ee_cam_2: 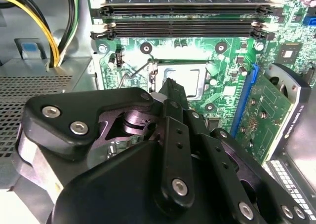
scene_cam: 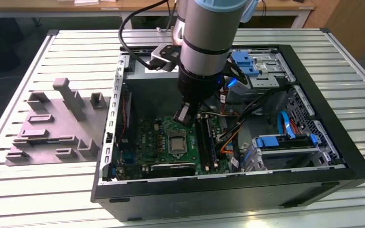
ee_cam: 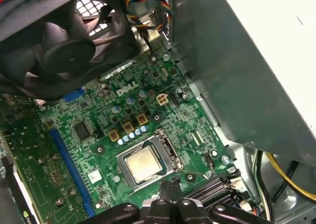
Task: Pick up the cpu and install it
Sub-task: 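Close the cpu cover, then install the first cpu locking lever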
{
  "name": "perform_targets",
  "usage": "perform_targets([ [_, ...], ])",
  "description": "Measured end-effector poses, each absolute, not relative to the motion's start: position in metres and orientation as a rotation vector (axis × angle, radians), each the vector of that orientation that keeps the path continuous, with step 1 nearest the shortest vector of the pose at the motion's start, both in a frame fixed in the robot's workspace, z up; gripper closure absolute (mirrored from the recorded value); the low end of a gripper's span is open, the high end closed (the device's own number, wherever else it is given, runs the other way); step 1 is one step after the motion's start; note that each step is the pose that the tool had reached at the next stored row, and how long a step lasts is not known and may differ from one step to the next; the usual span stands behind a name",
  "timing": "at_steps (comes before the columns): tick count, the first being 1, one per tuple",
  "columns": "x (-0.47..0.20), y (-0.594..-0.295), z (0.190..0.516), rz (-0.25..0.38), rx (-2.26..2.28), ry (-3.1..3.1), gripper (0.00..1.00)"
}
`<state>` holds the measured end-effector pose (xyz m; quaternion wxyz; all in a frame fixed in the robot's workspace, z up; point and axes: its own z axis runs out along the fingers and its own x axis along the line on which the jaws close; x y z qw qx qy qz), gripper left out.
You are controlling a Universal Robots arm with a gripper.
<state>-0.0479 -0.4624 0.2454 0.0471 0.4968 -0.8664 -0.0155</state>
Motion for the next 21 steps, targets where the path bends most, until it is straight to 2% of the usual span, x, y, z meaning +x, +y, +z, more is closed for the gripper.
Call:
perform_targets([
  [16, -0.0482, -0.4626, 0.2455, -0.051, 1.517, -2.644, 0.89],
  [21, -0.0479, -0.4626, 0.2454, -0.145, 1.540, -2.673, 0.89],
])
